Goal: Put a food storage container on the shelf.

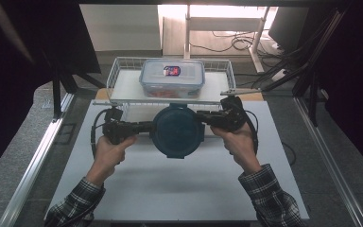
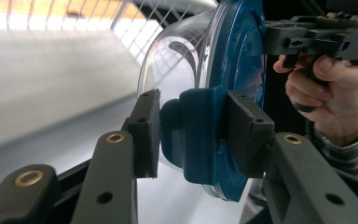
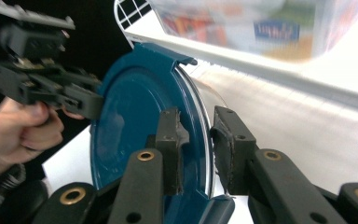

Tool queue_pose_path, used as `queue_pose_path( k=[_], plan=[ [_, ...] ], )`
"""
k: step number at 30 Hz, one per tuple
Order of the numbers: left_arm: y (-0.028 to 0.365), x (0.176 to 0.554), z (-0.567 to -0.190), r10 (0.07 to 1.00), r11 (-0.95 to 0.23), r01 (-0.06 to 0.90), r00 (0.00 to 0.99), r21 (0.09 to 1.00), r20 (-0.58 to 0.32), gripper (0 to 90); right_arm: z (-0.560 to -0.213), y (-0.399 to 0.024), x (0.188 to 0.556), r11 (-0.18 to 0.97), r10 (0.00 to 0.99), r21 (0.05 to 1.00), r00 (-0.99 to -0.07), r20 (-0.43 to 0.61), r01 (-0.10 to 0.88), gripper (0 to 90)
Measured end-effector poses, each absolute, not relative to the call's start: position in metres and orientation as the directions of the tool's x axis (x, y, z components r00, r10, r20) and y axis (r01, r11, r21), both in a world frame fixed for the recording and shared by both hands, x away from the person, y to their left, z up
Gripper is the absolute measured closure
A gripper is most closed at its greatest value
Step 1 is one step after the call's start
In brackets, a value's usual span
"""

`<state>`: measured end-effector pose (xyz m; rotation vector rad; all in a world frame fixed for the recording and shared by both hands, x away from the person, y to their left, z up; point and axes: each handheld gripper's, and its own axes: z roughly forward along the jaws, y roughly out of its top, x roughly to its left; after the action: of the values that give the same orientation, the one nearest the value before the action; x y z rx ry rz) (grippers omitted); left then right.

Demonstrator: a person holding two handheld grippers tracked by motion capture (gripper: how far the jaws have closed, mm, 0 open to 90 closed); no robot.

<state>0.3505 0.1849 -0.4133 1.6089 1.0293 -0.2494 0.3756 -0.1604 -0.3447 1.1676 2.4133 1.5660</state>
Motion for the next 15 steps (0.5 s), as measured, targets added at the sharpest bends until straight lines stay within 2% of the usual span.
queue_pose_path(
  k=[6, 15],
  plan=[
    [0.184, 0.355, -0.425, 0.480, 0.023, 0.727, 0.594, 0.686, -0.645, 58.6, -0.362, -0.160, 0.382, 0.219, 0.604, 0.780, -0.709, 0.363, 0.586, 72.7],
    [0.181, 0.347, -0.404, 0.470, 0.016, 0.697, 0.627, 0.717, -0.621, 58.5, -0.342, -0.164, 0.368, 0.230, 0.603, 0.810, -0.732, 0.316, 0.539, 73.1]
  ],
)
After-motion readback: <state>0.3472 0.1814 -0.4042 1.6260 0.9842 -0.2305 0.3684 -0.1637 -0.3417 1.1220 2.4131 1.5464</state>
